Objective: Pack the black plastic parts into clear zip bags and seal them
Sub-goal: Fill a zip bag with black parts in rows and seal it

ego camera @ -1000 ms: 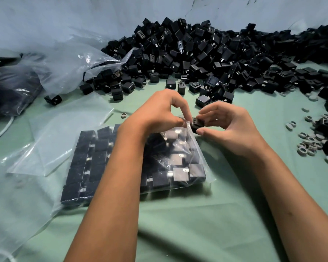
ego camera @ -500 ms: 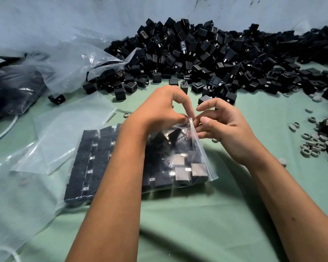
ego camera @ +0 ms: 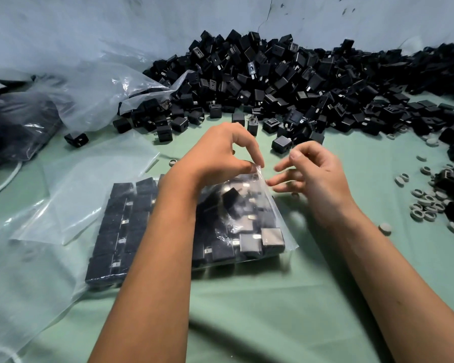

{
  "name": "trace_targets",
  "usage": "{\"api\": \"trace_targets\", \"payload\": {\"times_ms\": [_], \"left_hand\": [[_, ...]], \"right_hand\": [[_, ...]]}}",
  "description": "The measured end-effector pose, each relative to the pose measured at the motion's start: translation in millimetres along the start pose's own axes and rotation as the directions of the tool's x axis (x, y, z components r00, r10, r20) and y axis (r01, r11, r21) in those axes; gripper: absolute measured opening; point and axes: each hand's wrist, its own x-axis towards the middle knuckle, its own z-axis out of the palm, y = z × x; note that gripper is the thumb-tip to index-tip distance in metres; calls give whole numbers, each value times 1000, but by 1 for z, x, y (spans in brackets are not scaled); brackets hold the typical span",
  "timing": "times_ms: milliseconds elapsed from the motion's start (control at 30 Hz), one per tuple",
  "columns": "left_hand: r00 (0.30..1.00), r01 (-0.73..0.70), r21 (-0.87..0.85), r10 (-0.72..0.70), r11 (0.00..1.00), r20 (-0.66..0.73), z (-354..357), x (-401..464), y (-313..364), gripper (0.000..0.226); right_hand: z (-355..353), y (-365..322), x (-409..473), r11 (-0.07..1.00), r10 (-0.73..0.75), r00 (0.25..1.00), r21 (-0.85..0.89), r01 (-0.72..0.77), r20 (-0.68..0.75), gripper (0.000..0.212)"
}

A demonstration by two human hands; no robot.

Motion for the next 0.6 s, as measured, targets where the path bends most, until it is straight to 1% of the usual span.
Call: {"api": "trace_targets", "payload": {"times_ms": [33,67,100,133,167,200,233,267,333,367,400,433,467,500,567,600], "left_hand": [[1000,2,3,-2,1000,8,0,0,1,20],[1000,2,9,-2,1000,15,1,0,1,21],[1000,0,14,0,1000,20,1,1,1,21],[1000,-1,16,0,1000,23,1,1,2,21],[1000,0,17,-1,1000,24,2,1,2,21],[1000,3,17,-4,1000,24,2,1,2,22],[1000,6,17,-7,1000,25,3,1,2,21],[1000,7,19,-7,1000,26,3,1,3,21],[1000,8,22,-8,1000,25,3,0,3,20],[1000,9,21,-10,1000,25,3,0,3,20],[1000,10,21,-11,1000,25,3,0,3,20],[1000,12,21,-13,1000,23,2,0,3,20],[1000,13,21,-14,1000,23,2,0,3,20],[1000,13,20,-14,1000,23,2,0,3,21],[1000,7,18,-7,1000,19,2,0,3,21],[1000,1,21,-1,1000,15,2,0,3,20]], "right_hand": [[-9,4,5,942,-159,981,-315,116,-113,14],[-17,9,10,784,-303,943,-599,166,-135,11],[-24,12,15,608,-368,925,-777,160,-97,9],[-29,16,19,486,-332,942,-866,122,-53,18],[-31,19,23,416,-237,971,-906,80,-23,30],[-32,22,25,369,-145,989,-928,48,-7,36],[-30,25,26,333,-93,996,-942,39,8,35],[-29,26,26,336,-96,995,-940,59,28,28],[-27,26,26,443,-199,979,-888,123,36,12],[-27,24,25,479,-243,970,-866,143,26,14],[-27,22,24,495,-263,965,-855,154,22,20],[-28,20,23,514,-268,963,-841,171,31,27],[-27,19,22,559,-266,963,-806,196,49,32],[-27,16,19,645,-250,966,-732,217,66,36],[-24,8,13,852,-187,972,-469,231,140,42],[-24,6,11,911,-163,967,-346,223,195,47]]}}
